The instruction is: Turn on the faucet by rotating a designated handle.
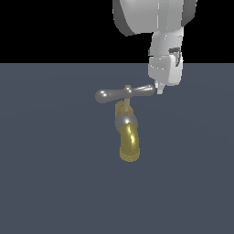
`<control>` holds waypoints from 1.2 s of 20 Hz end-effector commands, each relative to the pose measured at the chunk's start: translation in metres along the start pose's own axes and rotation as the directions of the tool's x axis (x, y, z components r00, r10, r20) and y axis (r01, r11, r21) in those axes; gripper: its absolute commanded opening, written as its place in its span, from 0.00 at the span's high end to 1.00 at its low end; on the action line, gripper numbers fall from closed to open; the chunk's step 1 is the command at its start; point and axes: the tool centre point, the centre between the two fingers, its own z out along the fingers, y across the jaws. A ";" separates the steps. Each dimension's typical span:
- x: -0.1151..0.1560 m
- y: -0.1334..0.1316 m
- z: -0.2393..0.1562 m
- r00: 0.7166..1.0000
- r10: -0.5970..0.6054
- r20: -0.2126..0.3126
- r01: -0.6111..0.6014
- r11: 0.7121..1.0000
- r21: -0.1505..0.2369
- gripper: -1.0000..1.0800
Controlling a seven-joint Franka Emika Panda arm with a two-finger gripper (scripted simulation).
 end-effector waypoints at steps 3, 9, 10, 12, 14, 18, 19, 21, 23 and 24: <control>0.024 0.020 -0.001 1.000 -0.022 -0.004 0.022 1.000 -0.005 1.00; 0.041 0.040 -0.002 1.000 -0.026 -0.004 0.026 1.000 -0.007 1.00; 0.044 0.043 -0.002 1.000 -0.026 -0.004 0.026 1.000 -0.007 1.00; 0.049 0.049 -0.002 1.000 -0.028 -0.004 0.028 1.000 -0.008 1.00; 0.054 0.056 -0.002 1.000 -0.029 -0.004 0.029 1.000 -0.009 1.00; 0.062 0.065 -0.003 1.000 -0.031 -0.004 0.031 0.999 -0.010 1.00; 0.023 0.053 0.000 1.000 0.020 0.013 -0.020 1.000 -0.001 1.00; 0.040 0.056 -0.001 1.000 0.013 0.011 -0.013 1.000 -0.003 1.00; 0.057 0.059 -0.001 1.000 0.006 0.008 -0.006 1.000 -0.004 1.00; 0.066 0.061 -0.001 1.000 0.003 0.007 -0.003 1.000 -0.004 1.00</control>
